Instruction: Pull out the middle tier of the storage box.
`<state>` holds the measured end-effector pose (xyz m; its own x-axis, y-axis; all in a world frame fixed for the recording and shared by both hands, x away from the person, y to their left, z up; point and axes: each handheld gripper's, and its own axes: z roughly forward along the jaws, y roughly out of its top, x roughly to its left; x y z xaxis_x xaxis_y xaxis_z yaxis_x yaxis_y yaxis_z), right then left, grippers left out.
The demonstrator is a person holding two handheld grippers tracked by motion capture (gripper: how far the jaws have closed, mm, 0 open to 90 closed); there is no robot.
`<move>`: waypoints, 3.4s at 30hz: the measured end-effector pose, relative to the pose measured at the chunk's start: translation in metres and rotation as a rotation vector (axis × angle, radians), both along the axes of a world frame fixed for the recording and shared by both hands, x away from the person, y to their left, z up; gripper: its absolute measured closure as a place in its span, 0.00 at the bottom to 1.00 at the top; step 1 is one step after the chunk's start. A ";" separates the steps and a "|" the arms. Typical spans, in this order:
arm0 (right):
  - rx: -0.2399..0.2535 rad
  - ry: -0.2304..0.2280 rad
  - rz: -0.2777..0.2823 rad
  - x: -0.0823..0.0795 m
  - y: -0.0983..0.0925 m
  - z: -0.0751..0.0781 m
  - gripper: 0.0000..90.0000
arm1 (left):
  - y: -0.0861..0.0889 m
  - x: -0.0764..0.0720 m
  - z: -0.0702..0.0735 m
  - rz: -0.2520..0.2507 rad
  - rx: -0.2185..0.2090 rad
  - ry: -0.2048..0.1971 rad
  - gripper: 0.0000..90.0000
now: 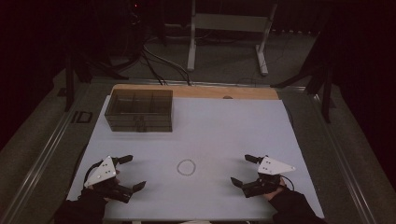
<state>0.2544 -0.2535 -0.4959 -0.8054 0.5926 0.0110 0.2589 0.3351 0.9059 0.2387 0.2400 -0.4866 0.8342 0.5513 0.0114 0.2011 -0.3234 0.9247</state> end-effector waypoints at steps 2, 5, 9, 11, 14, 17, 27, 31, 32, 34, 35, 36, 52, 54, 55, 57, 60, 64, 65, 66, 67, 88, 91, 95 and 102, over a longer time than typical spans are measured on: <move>0.001 0.003 0.000 0.000 0.000 0.000 0.02 | 0.001 0.002 0.002 0.000 0.020 -0.007 0.01; 0.003 0.001 0.000 0.000 0.000 0.000 0.02 | 0.003 0.004 0.002 0.009 0.039 -0.013 0.01; 0.003 0.002 -0.002 0.000 0.001 0.000 0.02 | 0.007 0.007 0.004 0.019 0.045 -0.022 0.01; 0.003 -0.001 -0.002 0.001 0.001 -0.001 0.02 | 0.008 0.009 0.005 0.022 0.045 -0.027 0.01; 0.001 -0.001 -0.002 0.001 0.001 -0.001 0.02 | 0.010 0.011 0.007 0.027 0.054 -0.033 0.01; 0.006 -0.004 -0.003 0.001 0.001 0.000 0.02 | 0.012 0.013 0.010 0.034 0.069 -0.046 0.01; 0.012 0.000 0.003 0.001 0.002 -0.001 0.02 | 0.016 0.026 0.016 0.046 0.108 -0.061 0.01; 0.008 0.002 0.006 0.001 0.002 -0.001 0.02 | 0.017 0.030 0.019 0.049 0.118 -0.071 0.01; 0.009 0.001 0.005 0.001 0.002 -0.001 0.02 | 0.017 0.032 0.020 0.055 0.132 -0.079 0.01; 0.004 0.007 0.004 0.001 0.002 -0.002 0.02 | 0.018 0.033 0.021 0.057 0.135 -0.086 0.01; 0.004 0.008 0.004 0.001 0.002 -0.002 0.02 | 0.019 0.034 0.023 0.059 0.133 -0.088 0.01; 0.004 0.008 0.004 0.001 0.002 -0.002 0.02 | 0.020 0.035 0.024 0.065 0.134 -0.093 0.01; 0.008 0.014 0.005 0.002 0.003 -0.002 0.02 | 0.025 0.054 0.034 0.111 0.252 -0.173 0.01; 0.006 0.012 0.006 0.002 0.003 -0.002 0.02 | 0.023 0.057 0.033 0.109 0.274 -0.174 0.01; 0.008 0.013 0.005 0.002 0.003 -0.002 0.02 | 0.022 0.058 0.033 0.108 0.282 -0.177 0.01; 0.006 0.017 0.005 0.002 0.003 -0.002 0.02 | 0.021 0.059 0.033 0.113 0.291 -0.179 0.01; 0.003 0.018 0.004 0.002 0.003 -0.002 0.02 | 0.020 0.062 0.032 0.130 0.319 -0.192 0.01; 0.002 0.017 0.004 0.002 0.004 -0.002 0.02 | 0.019 0.064 0.030 0.135 0.341 -0.197 0.01; 0.001 0.018 0.004 0.002 0.004 -0.003 0.02 | 0.018 0.065 0.030 0.136 0.357 -0.201 0.01; 0.008 0.013 0.003 0.002 0.003 -0.002 0.02 | 0.018 0.066 0.030 0.136 0.368 -0.202 0.01; 0.008 0.013 0.003 0.002 0.003 -0.002 0.02 | 0.017 0.067 0.029 0.139 0.371 -0.205 0.01; 0.023 0.014 0.007 0.002 0.003 -0.001 0.02 | -0.002 0.084 0.022 0.122 0.548 -0.244 0.01; 0.023 0.014 0.007 0.002 0.003 -0.001 0.02 | -0.006 0.086 0.021 0.116 0.556 -0.239 0.01; 0.027 0.014 0.009 0.002 0.002 -0.001 0.02 | -0.010 0.089 0.018 0.109 0.588 -0.243 0.01; 0.026 0.017 0.009 0.002 0.003 -0.001 0.02 | -0.013 0.093 0.017 0.153 0.615 -0.265 0.01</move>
<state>0.2564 -0.2507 -0.4973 -0.8102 0.5848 0.0402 0.2718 0.3140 0.9097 0.3315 0.2273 -0.4700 0.6734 0.4903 0.5534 0.0783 -0.7916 0.6061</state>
